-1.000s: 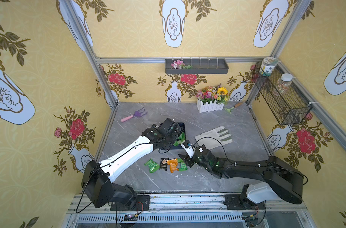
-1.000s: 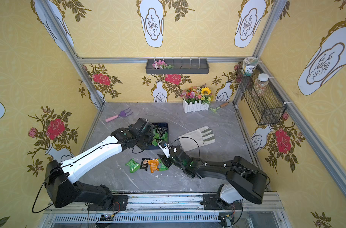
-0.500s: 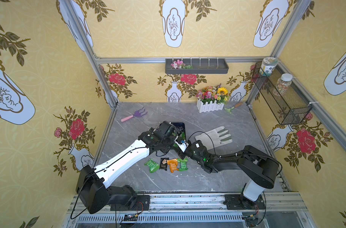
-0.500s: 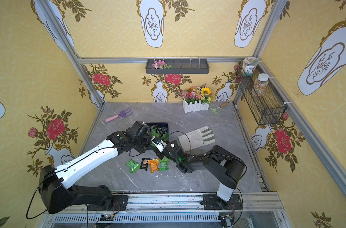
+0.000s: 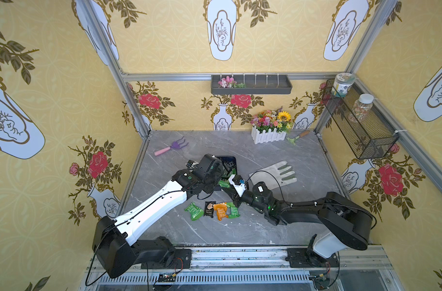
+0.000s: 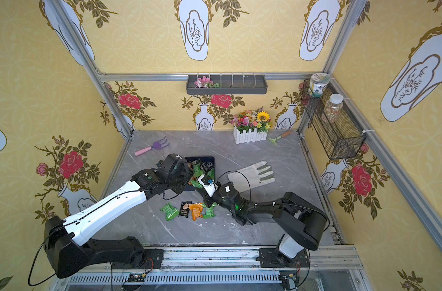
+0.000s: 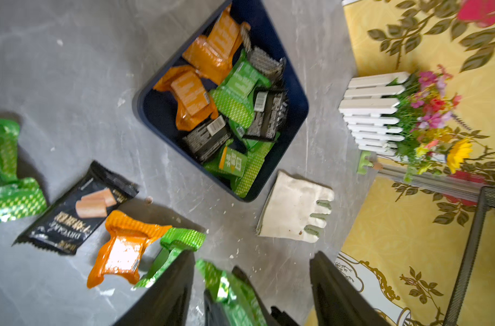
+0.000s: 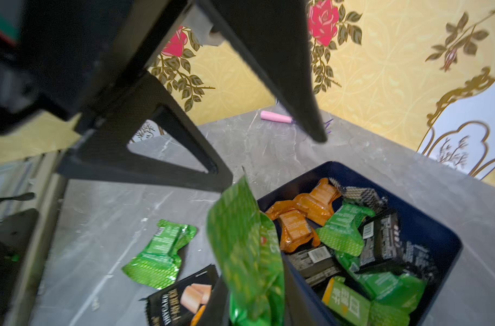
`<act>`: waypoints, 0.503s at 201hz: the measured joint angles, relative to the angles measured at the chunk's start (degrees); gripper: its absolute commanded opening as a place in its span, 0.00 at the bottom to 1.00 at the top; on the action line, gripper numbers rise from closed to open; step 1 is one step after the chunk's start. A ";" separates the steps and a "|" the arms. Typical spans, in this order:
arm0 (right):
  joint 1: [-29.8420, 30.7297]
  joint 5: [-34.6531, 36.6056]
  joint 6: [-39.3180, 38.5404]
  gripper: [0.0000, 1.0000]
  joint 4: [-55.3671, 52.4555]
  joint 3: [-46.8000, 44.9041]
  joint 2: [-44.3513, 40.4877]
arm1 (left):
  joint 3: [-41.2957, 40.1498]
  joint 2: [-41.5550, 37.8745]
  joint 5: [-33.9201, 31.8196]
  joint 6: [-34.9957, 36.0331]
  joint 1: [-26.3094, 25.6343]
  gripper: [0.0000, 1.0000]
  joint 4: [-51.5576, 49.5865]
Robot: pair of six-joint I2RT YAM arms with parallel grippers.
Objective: Take the cookies out of the storage box
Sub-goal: Pick up the cookie from the storage box, then place the cookie at the center of the board.
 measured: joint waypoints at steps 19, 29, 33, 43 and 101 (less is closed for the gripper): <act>-0.04 0.00 8.85 0.13 -11.52 2.14 -4.70 | -3.37 -3.26 -2.95 4.98 1.81 0.80 4.92; -0.35 -0.07 14.95 0.13 -19.50 3.93 -6.71 | -6.03 -5.27 -3.91 8.02 3.15 0.82 8.68; -0.52 -0.24 17.05 0.12 -22.10 4.48 -7.23 | -6.86 -5.84 -4.15 8.92 3.54 0.82 9.55; -1.42 -0.46 22.34 0.10 -29.07 5.62 -8.24 | -9.33 -7.34 -4.57 11.45 4.83 0.82 12.59; -5.79 -6.03 43.43 0.11 -54.03 3.41 -10.58 | -14.62 -8.35 -0.87 20.41 12.74 0.84 20.31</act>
